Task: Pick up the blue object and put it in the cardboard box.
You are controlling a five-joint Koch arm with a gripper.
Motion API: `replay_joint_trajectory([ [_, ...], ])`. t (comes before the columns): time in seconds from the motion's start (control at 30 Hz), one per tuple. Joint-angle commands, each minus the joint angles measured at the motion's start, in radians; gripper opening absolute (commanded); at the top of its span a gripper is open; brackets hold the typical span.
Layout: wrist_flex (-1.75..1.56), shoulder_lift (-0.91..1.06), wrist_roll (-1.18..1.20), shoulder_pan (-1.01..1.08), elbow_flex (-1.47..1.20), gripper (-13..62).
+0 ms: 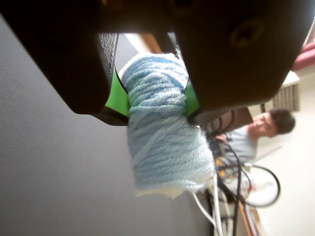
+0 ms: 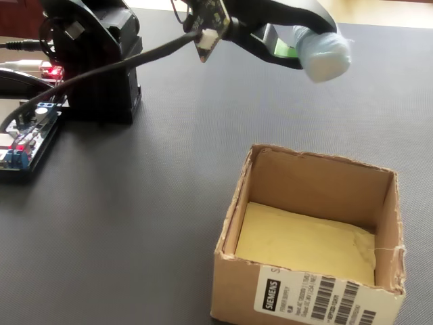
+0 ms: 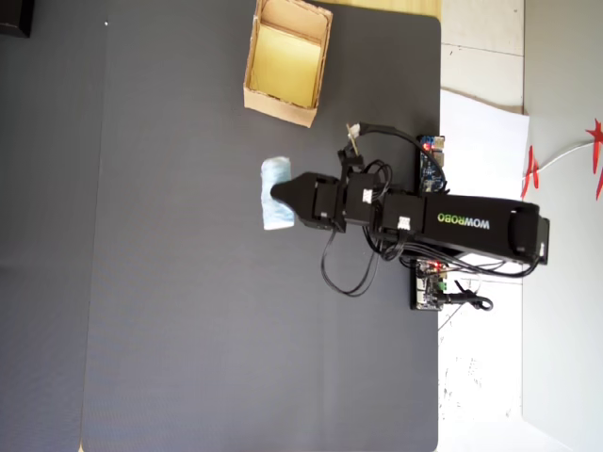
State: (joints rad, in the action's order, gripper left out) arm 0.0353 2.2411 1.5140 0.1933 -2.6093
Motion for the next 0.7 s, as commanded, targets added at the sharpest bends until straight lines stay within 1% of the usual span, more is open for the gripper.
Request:
replay_joint_trajectory([
  [0.0,-0.098,0.015,0.002,0.021,0.049,2.1],
  [0.03,-0.1,0.012,-0.015,0.08,0.054,2.1],
  [0.3,-0.112,-0.054,-0.032,0.268,0.117,2.1],
  [0.37,-0.106,-0.143,-0.034,0.353,0.201,2.1],
  [0.53,-0.103,-0.241,-0.037,0.403,0.304,2.1],
  [0.57,-0.095,-0.325,-0.046,0.446,0.391,2.1],
  [0.6,-0.077,-0.451,-0.049,0.535,0.499,2.1],
  [0.67,-0.067,-0.515,-0.054,0.603,0.541,2.1],
])
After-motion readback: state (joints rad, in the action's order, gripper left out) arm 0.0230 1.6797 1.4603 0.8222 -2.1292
